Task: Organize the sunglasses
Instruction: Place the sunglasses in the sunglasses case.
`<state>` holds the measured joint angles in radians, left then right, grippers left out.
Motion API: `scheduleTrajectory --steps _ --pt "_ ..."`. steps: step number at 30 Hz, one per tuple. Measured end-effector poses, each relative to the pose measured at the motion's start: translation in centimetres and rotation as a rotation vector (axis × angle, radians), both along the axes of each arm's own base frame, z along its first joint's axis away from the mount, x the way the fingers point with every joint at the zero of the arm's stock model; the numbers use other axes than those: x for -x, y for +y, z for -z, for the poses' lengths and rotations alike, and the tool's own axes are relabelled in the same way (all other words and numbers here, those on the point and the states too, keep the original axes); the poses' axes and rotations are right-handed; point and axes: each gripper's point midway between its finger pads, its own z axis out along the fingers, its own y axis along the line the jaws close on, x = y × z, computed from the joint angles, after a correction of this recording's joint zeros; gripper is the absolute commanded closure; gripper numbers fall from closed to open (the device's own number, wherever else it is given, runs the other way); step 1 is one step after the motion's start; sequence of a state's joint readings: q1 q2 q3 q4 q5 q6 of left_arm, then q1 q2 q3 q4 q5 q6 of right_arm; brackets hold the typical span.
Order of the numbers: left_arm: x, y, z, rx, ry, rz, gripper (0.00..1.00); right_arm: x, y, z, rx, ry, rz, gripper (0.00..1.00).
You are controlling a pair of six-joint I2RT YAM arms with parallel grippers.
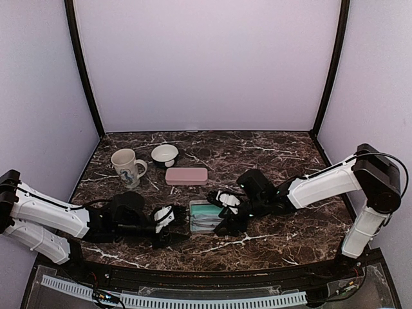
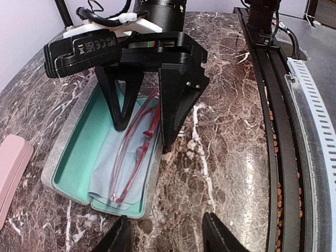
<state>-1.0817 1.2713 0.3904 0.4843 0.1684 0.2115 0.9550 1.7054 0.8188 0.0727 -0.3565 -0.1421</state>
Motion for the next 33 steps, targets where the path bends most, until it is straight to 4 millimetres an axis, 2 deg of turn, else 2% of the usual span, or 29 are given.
scheduleTrajectory --steps 19,29,33 --pt "-0.2 -0.3 0.5 -0.001 0.001 -0.003 0.52 0.4 0.3 -1.0 0.007 -0.03 0.0 0.29" --pt "-0.9 -0.5 2.8 -0.076 -0.051 0.007 0.53 0.4 0.4 -5.4 -0.08 -0.063 0.032 0.28" --pt "-1.4 -1.2 3.4 -0.107 -0.079 0.027 0.54 0.8 0.0 -6.2 -0.101 -0.057 0.048 0.29"
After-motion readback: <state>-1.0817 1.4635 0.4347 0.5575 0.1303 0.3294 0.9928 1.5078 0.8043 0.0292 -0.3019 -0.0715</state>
